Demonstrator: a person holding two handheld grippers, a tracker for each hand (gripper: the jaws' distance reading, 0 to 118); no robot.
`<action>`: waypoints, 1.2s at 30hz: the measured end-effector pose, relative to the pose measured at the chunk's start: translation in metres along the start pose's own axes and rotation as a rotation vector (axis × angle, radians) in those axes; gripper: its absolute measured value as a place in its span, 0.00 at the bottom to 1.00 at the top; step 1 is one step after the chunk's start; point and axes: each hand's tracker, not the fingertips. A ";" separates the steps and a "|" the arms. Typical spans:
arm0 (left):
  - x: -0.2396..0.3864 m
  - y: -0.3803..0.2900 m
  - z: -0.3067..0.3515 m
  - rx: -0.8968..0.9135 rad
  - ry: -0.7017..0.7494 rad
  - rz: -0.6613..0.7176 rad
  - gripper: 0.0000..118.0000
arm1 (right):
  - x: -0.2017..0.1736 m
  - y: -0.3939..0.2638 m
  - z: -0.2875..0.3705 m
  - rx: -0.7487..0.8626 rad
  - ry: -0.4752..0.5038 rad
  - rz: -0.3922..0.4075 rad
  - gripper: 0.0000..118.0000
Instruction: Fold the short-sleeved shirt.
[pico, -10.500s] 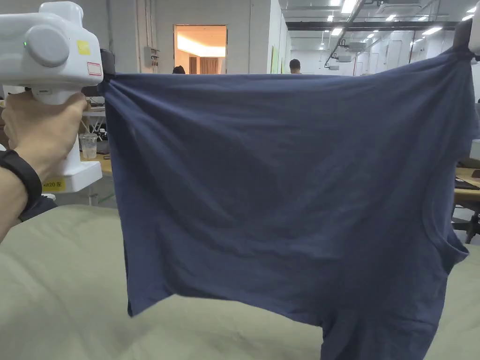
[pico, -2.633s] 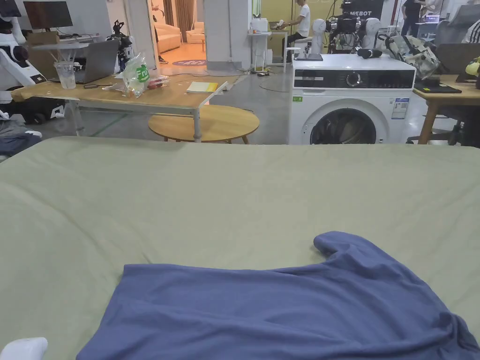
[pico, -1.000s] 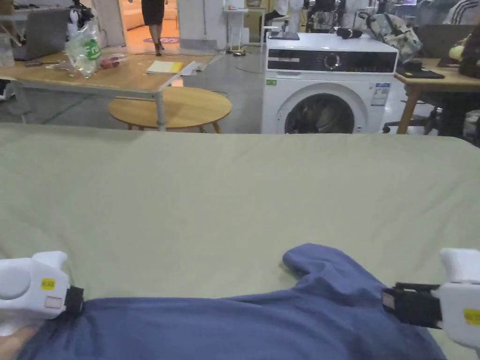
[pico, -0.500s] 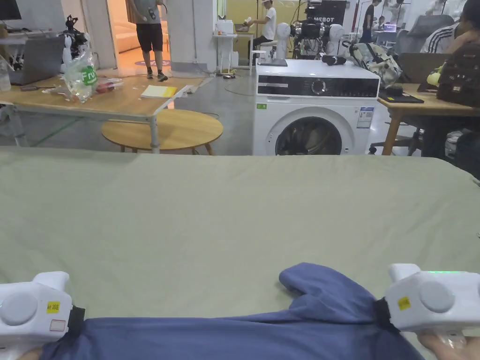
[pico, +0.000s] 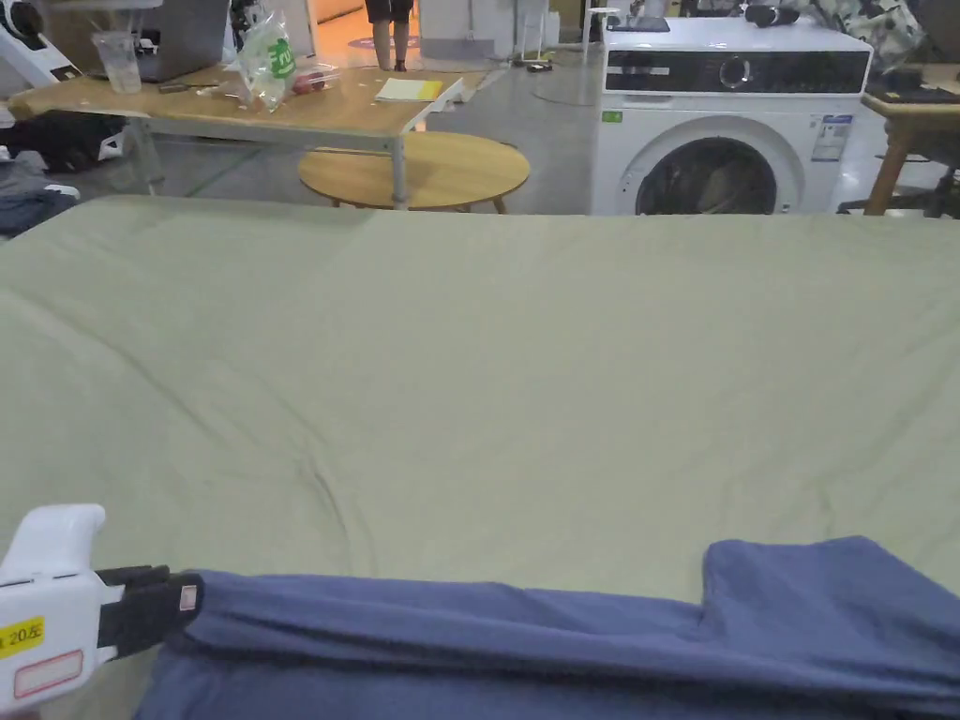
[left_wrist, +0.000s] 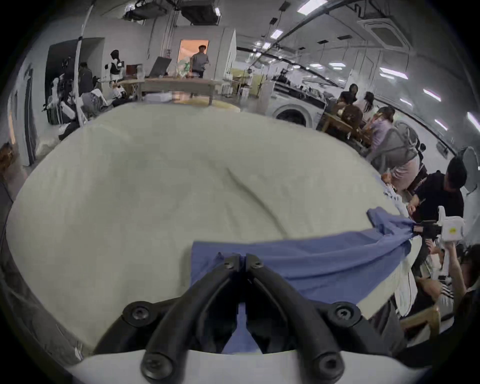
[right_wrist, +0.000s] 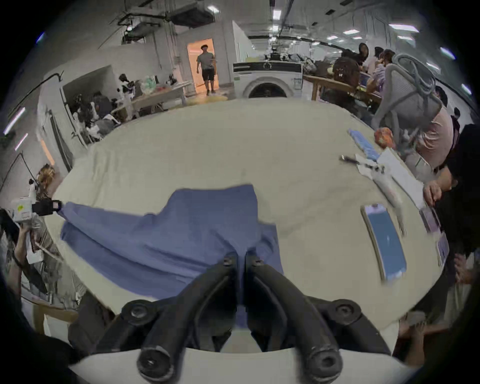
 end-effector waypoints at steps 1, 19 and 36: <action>-0.002 -0.008 -0.001 -0.022 -0.002 0.002 0.00 | -0.002 -0.008 -0.002 -0.010 -0.003 0.002 0.02; 0.066 0.017 0.024 0.300 0.051 -0.132 0.60 | -0.059 0.020 0.019 0.296 0.001 -0.008 0.58; 0.147 0.024 -0.020 0.257 -0.045 -0.221 0.00 | -0.160 0.044 -0.047 0.255 0.036 0.104 0.00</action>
